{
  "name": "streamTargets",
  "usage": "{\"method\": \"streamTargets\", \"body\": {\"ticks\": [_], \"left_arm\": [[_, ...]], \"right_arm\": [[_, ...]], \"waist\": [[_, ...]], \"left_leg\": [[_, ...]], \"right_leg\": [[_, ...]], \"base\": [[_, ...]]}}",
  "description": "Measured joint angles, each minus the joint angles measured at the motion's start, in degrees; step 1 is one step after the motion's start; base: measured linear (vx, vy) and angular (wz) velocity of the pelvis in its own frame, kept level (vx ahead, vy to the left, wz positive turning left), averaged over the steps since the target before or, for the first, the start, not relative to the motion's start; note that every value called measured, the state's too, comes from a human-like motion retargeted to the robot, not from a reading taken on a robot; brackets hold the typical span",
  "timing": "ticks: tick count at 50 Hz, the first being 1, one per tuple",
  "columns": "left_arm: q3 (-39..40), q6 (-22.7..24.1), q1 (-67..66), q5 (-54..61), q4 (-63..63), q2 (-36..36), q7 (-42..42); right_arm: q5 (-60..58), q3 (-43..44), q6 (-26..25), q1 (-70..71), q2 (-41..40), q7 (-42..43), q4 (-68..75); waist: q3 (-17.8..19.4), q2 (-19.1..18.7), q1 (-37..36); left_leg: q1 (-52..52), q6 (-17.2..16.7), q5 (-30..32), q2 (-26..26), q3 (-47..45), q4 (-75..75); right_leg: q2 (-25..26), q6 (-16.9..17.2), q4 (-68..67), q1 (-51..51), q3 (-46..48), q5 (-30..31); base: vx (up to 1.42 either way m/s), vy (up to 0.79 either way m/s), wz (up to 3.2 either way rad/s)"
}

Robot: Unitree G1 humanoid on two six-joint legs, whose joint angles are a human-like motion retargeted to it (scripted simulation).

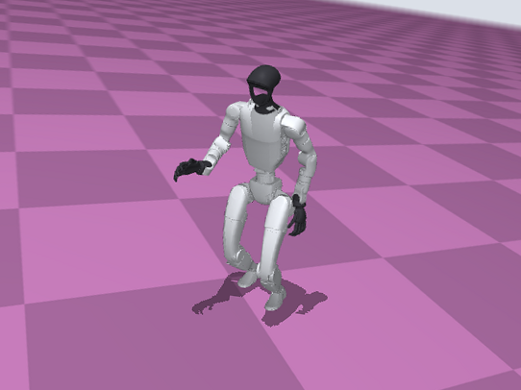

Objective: Run

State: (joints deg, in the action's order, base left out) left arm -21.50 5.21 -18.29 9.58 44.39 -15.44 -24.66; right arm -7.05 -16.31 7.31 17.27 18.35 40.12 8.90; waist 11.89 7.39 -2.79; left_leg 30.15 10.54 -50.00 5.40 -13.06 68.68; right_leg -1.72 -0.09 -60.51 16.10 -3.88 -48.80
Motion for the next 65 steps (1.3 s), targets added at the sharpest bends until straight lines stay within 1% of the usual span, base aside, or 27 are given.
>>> {"method": "streamTargets", "body": {"ticks": [4, 7, 10, 13, 15, 17, 20, 21, 23, 26, 28, 29, 30, 32, 36, 39, 42, 44, 47, 50, 52, 54, 57, 59, 61, 63, 65], "left_arm": [[3.13, 0.91, -6.53, -0.92, -3.68, -2.27, -1.45], [4.67, 1.51, -5.70, -3.27, -5.35, -1.55, -6.85], [4.74, 1.48, 2.36, -6.93, -7.05, -0.43, -15.33], [4.17, 1.64, 15.34, -7.70, -15.70, 0.01, -21.89], [3.72, 2.27, 21.72, -7.60, -29.80, -1.21, -22.66], [3.87, 3.75, 24.67, -6.10, -44.21, -3.78, -20.67], [2.97, 6.37, 24.98, -1.90, -56.38, -6.13, -16.61], [1.81, 6.63, 24.20, -1.26, -57.17, -6.21, -15.01], [-0.30, 6.11, 21.81, -1.61, -55.88, -6.28, -12.36], [-2.51, 1.65, 15.52, -7.68, -42.89, -5.44, -11.01], [-2.96, -1.75, 11.34, -12.95, -29.09, -4.23, -11.23], [-2.97, -2.23, 9.09, -14.34, -23.95, -3.95, -10.74], [-2.94, -2.15, 6.77, -15.28, -19.73, -3.82, -9.95], [-2.34, -0.86, 0.06, -13.86, -20.08, -6.85, -6.61], [2.72, 1.51, -13.79, -9.08, -27.33, -11.92, -2.74], [6.15, 2.42, -19.28, -8.04, -30.69, -12.94, -2.51], [7.18, 2.21, -17.70, -11.04, -29.90, -12.58, -4.47], [7.05, 1.04, -10.68, -13.81, -26.63, -10.50, -7.32], [6.97, 0.62, 1.12, -13.66, -27.89, -5.82, -10.34], [7.08, 3.19, 7.78, -11.92, -38.84, -4.94, -9.26], [6.25, 4.31, 10.41, -11.92, -43.89, -5.57, -8.33], [5.60, 3.93, 10.32, -12.75, -44.22, -5.78, -8.41], [4.52, 0.42, 6.80, -13.65, -37.33, -6.06, -9.65], [3.84, -0.22, 2.80, -13.22, -32.77, -7.38, -9.64], [3.81, 0.45, -2.91, -12.65, -30.82, -9.12, -9.21], [4.45, 1.61, -8.44, -12.32, -30.33, -10.48, -8.94], [4.90, 2.35, -12.51, -12.42, -30.32, -11.35, -9.17]], "right_arm": [[2.44, 2.36, 1.02, -4.03, 1.12, -2.30, -13.18], [2.69, 0.81, -0.02, -10.80, 0.71, -3.65, -8.42], [1.85, -2.43, -4.34, -18.28, -2.42, -3.52, 11.80], [2.10, -4.46, -7.85, -24.17, -6.48, -6.20, 38.05], [3.14, -3.38, -8.23, -30.11, -6.51, -8.56, 46.76], [5.74, -2.17, -7.69, -37.63, -4.19, -10.66, 46.00], [9.77, -0.17, -6.56, -45.60, -1.66, -12.14, 39.01], [10.80, 0.76, -6.32, -46.59, -1.47, -12.00, 36.34], [12.00, 2.13, -5.40, -46.32, -1.57, -11.26, 31.94], [8.96, 1.19, -4.21, -37.50, -2.13, -7.40, 28.36], [5.97, -0.58, -3.18, -26.06, -3.20, -4.44, 25.52], [5.72, -0.54, -2.17, -20.41, -3.88, -3.65, 21.48], [5.97, -0.07, -1.02, -15.00, -4.58, -3.09, 16.35], [9.67, 3.01, 0.76, -9.51, -4.74, -4.15, 0.21], [14.66, 6.64, 4.99, -6.66, -2.68, -8.92, -24.94], [15.71, 8.41, 6.67, -9.41, -1.19, -12.35, -32.24], [13.69, 9.05, 5.91, -16.87, -1.29, -12.93, -29.26], [11.26, 8.41, 4.42, -24.27, -2.60, -13.32, -21.43], [9.52, 7.28, 2.58, -35.25, -2.65, -16.12, -8.79], [9.70, 6.54, 0.88, -44.28, -1.43, -18.62, -2.74], [10.39, 5.94, 0.10, -46.49, -0.72, -18.66, -1.05], [9.53, 4.96, -0.67, -45.65, -0.10, -17.08, 0.52], [7.72, 4.20, -1.14, -36.02, -0.58, -11.91, 2.69], [9.41, 5.43, 0.07, -29.70, -1.68, -9.47, -1.10], [11.31, 6.85, 1.74, -27.16, -2.06, -8.68, -8.53], [12.27, 7.34, 3.39, -26.15, -1.69, -9.04, -15.50], [12.53, 7.12, 4.56, -25.28, -1.00, -9.51, -20.18]], "waist": [[0.38, 4.72, -3.60], [0.91, 7.75, -4.06], [1.41, 13.19, -1.65], [1.57, 15.88, 1.71], [1.50, 12.54, 2.78], [0.79, 4.62, 3.59], [-1.95, -2.18, 7.04], [-2.51, -3.67, 7.22], [-3.39, -5.35, 7.21], [-3.48, -6.71, 4.75], [-3.51, -8.45, 0.39], [-3.97, -8.51, -2.03], [-4.55, -8.12, -4.40], [-4.04, -1.57, -5.89], [-4.62, 5.06, -6.72], [-4.73, 6.34, -4.23], [-3.89, 7.28, -0.56], [-3.19, 7.19, 2.12], [-2.55, 3.45, 5.56], [-2.11, -1.71, 7.69], [-1.72, -4.45, 6.79], [-1.19, -5.18, 4.33], [0.44, -5.43, -1.71], [0.54, -3.58, -4.94], [0.01, -1.63, -6.95], [-0.40, 0.06, -7.32], [-0.57, 1.11, -6.43]], "left_leg": [[1.14, -1.63, 1.61, -7.65, -0.30, -11.26], [0.14, 0.05, 0.38, -12.49, 1.27, -11.06], [-3.17, 3.55, 0.00, -19.41, 1.92, -11.97], [-11.16, 3.17, 0.00, -23.17, 3.57, -16.97], [-19.05, -0.16, 0.00, -20.50, 5.68, -18.95], [-25.76, -5.92, 3.34, -13.37, 8.94, -15.59], [-29.59, -12.95, 24.26, -6.82, 11.58, -13.70], [-28.77, -13.31, 27.82, -4.63, 10.90, -9.85], [-26.50, -11.41, 29.46, -0.70, 8.53, -0.29], [-19.67, -5.19, 18.69, 6.07, 4.91, 16.69], [-10.47, -2.30, 10.42, 11.19, 3.77, 24.56], [-5.27, -1.48, 7.96, 11.88, 3.52, 25.46], [-0.07, -0.87, 6.17, 11.66, 3.36, 25.24], [5.12, 0.29, 6.79, 3.00, -0.54, 15.47], [7.07, -1.77, 13.16, -8.60, -5.71, -14.55], [4.80, -0.34, 14.07, -13.90, -4.88, -21.74], [2.05, 4.46, 5.71, -15.79, -3.76, -10.76], [-2.55, 4.46, 0.45, -16.75, -1.42, -7.07], [-14.48, 1.35, 2.13, -17.60, 4.03, -10.10], [-23.26, -7.14, 13.99, -12.78, 9.07, -7.85], [-23.55, -9.80, 20.36, -8.32, 9.89, 1.27], [-21.21, -8.87, 20.98, -5.12, 8.99, 12.53], [-10.74, -5.12, 15.73, -1.78, 7.28, 23.45], [-3.08, -3.50, 14.09, -3.38, 5.07, 19.13], [1.78, -2.88, 13.67, -6.04, 2.33, 8.10], [3.53, -2.86, 14.47, -9.88, 0.48, -5.87], [3.27, -2.12, 14.75, -13.89, 0.63, -16.32]], "right_leg": [[-3.89, 6.04, -1.85, -4.99, -1.23, 13.40], [-8.10, 6.64, -13.33, -4.23, -0.15, 18.37], [-17.57, 4.57, -28.83, 3.09, 1.57, 16.52], [-22.84, 1.88, -35.21, 13.76, 1.88, 7.72], [-19.08, 0.80, -31.99, 18.95, 3.96, 2.96], [-8.94, 0.18, -21.76, 20.42, 8.50, 2.14], [0.52, 1.60, -1.68, 21.15, 9.97, 7.19], [2.50, 1.70, 3.38, 20.18, 9.92, 8.57], [4.23, 0.73, 7.82, 17.95, 9.89, 8.46], [5.31, -5.16, 1.56, 14.15, 9.49, 0.39], [8.46, -9.22, 1.11, 11.99, 8.34, -1.20], [8.69, -9.54, 1.35, 10.26, 7.77, -1.20], [8.12, -9.11, 1.35, 8.20, 7.31, -1.20], [-0.41, -3.75, -2.39, 2.50, 5.53, 0.32], [-11.21, 4.80, -6.45, -3.90, 5.01, 20.26], [-16.66, 4.23, -19.17, -3.14, 5.22, 24.76], [-21.17, 0.02, -33.62, 1.48, 4.47, 18.83], [-21.25, -2.95, -37.60, 7.47, 4.36, 13.12], [-16.69, -4.48, -28.02, 14.63, 7.63, 6.40], [-7.80, -1.85, -3.32, 16.04, 12.47, 5.28], [-3.78, -1.20, 6.06, 14.68, 13.59, 5.03], [-4.38, -3.41, 1.30, 13.03, 13.83, 2.14], [-6.54, -6.91, -6.30, 6.92, 15.68, -0.86], [-9.22, -4.89, -6.50, 1.40, 16.62, 2.92], [-11.65, -1.25, -6.93, -3.00, 16.29, 11.32], [-14.54, 1.75, -10.19, -5.02, 15.69, 19.43], [-17.20, 2.86, -15.80, -4.75, 14.89, 22.88]], "base": [[1.05, 0.10, -0.53], [1.04, 0.08, -0.16], [1.04, 0.05, 0.61], [1.18, -0.04, 0.50], [1.36, -0.10, -0.78], [1.43, -0.09, -1.44], [1.36, -0.05, -0.64], [1.32, -0.03, -0.27], [1.33, -0.03, -0.12], [1.33, -0.01, -0.46], [1.28, 0.09, -1.42], [1.37, 0.17, -1.41], [1.49, 0.21, -0.43], [1.57, 0.24, 0.65], [1.50, 0.25, 0.64], [1.48, 0.22, 0.49], [1.52, 0.15, 0.74], [1.53, 0.09, 1.01], [1.60, 0.09, 1.00], [1.59, -0.03, 1.09], [1.53, -0.03, 1.19], [1.53, -0.05, 1.09], [1.50, -0.08, 0.61], [1.53, -0.06, 0.53], [1.48, -0.01, 0.55], [1.37, 0.00, 0.54], [1.21, -0.03, 0.46]]}}
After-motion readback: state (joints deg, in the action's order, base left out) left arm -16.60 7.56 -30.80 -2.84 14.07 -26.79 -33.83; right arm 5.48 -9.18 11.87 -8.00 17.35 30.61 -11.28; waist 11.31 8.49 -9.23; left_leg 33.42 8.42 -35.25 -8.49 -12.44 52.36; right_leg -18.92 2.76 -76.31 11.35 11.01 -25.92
